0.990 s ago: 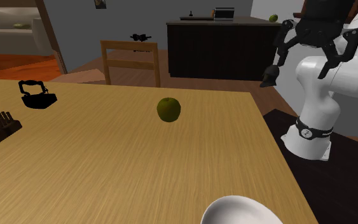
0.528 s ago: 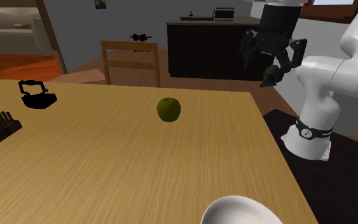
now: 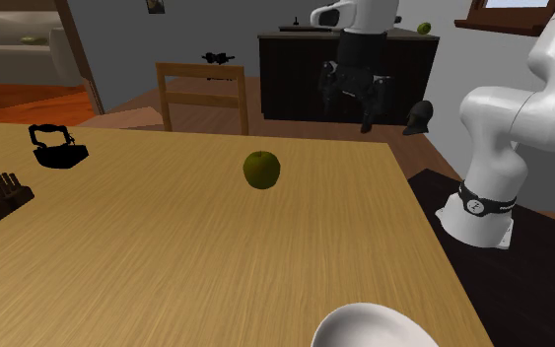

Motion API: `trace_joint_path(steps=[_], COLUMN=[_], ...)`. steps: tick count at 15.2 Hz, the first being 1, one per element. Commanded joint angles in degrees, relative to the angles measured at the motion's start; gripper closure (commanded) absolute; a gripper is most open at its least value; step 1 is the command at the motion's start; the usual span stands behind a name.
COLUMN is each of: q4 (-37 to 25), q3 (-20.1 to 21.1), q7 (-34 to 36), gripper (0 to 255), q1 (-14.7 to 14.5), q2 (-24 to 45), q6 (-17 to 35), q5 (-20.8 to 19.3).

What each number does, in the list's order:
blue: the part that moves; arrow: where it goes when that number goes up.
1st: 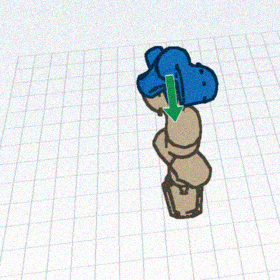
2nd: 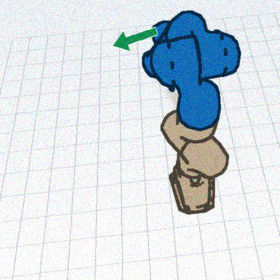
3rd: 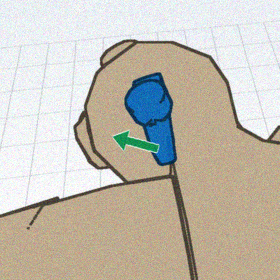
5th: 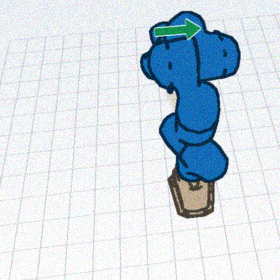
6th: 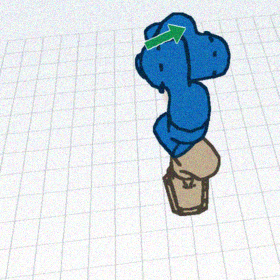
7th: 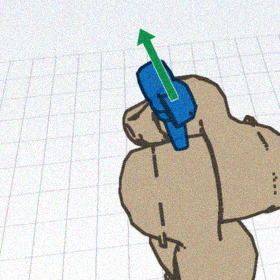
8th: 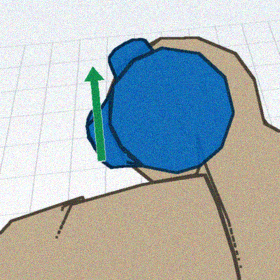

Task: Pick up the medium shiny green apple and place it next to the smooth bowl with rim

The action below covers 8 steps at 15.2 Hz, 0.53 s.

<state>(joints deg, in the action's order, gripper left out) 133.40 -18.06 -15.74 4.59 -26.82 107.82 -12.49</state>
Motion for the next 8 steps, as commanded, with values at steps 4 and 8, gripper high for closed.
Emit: trace_joint_path(steps=[4,8], q4=[-4.5,-9.6], q3=[-5.5,-9.5], q7=[-6.4,-12.0], gripper=[0,0], q1=[0.9,1.4], q2=[8.4,16.3], q6=[4.6,7.5], q5=[0.4,2.8])
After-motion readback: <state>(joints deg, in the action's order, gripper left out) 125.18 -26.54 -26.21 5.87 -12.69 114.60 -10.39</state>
